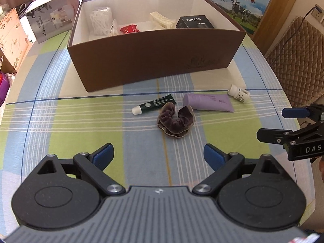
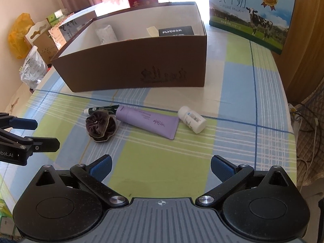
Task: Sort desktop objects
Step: 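Move the left tool toward the brown scrunchie while the right tool approaches the purple tube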
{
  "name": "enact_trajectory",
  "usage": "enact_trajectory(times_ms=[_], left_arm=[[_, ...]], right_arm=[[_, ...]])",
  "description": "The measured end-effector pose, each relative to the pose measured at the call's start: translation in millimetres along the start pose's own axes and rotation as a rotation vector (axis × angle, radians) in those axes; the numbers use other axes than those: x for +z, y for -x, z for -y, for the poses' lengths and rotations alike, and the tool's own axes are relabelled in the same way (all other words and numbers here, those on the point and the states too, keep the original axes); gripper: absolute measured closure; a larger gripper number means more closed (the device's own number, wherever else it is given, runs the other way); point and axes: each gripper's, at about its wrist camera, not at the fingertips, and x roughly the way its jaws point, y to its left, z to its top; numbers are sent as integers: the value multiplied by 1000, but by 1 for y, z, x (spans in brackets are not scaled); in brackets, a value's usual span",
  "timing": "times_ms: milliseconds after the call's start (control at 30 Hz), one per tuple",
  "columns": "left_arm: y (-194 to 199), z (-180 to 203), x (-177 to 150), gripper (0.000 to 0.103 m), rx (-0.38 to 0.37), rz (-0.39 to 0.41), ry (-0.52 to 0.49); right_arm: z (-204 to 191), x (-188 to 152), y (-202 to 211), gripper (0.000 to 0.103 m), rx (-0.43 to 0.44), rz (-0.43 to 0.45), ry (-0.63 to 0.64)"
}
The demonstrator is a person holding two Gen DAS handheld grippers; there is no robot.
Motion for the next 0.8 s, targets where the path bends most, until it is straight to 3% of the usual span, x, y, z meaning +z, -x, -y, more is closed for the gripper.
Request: enact_trajectory(times_ms=[800], left_arm=[[-59, 7, 14, 10, -25, -21, -42]], right_arm=[[32, 10, -34, 2, -45, -19, -45]])
